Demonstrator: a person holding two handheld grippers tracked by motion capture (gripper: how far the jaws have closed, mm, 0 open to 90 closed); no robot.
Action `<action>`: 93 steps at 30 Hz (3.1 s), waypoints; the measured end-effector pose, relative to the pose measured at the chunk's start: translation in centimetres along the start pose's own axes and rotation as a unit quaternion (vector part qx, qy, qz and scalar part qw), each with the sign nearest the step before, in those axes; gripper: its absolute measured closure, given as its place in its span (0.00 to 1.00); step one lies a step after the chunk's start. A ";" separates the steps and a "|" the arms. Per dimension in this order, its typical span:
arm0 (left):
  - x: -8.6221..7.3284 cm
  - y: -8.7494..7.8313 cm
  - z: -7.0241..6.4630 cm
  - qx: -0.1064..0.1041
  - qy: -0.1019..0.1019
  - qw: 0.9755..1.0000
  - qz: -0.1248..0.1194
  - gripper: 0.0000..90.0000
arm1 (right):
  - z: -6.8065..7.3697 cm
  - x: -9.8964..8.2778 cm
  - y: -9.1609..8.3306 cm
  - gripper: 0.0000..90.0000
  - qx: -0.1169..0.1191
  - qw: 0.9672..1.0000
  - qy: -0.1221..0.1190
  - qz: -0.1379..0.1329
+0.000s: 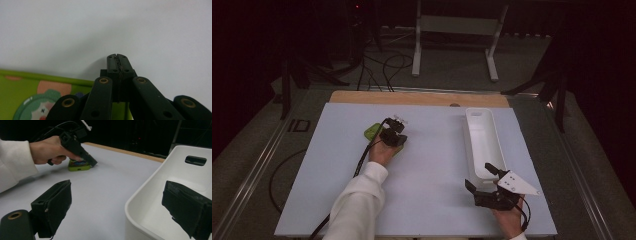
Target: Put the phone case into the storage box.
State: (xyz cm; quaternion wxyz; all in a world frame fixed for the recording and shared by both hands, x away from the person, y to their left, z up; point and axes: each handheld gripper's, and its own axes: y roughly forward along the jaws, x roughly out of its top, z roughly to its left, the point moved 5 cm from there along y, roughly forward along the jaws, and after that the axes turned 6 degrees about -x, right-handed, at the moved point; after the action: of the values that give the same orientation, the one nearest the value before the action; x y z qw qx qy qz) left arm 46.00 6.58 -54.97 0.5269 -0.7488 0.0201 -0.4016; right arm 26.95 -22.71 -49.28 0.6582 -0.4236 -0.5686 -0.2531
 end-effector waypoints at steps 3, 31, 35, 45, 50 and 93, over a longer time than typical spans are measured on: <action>-1.1 -0.9 0.0 0.001 -0.003 1.000 0.006 1.00 | 0.0 0.0 -0.1 0.10 -0.001 1.000 0.001 -0.001; -10.6 -8.4 3.8 0.030 -0.033 0.999 -0.021 0.99 | 0.0 0.0 0.3 0.10 -0.004 1.000 -0.001 0.003; -10.2 -9.0 3.0 0.017 -0.018 0.999 -0.049 0.93 | -0.2 0.0 0.3 0.10 -0.002 1.000 -0.001 0.002; -9.9 -13.4 1.3 -0.013 0.021 0.987 -0.159 0.70 | -0.6 0.2 0.4 0.10 -0.002 1.000 -0.001 -0.001; -11.3 -16.1 0.4 -0.005 0.029 0.975 -0.220 0.37 | -1.1 0.3 0.5 0.10 -0.004 1.000 0.002 0.000; -16.8 -20.1 0.7 0.050 0.018 0.967 -0.249 0.00 | -1.1 -0.1 0.5 0.10 -0.003 1.000 -0.004 -0.006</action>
State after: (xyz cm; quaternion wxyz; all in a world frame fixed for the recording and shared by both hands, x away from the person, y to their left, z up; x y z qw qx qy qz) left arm 27.14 23.63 -48.63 0.4467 -0.6954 -0.1779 -0.5341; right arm 27.92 -23.37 -49.52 0.6530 -0.4234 -0.5728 -0.2573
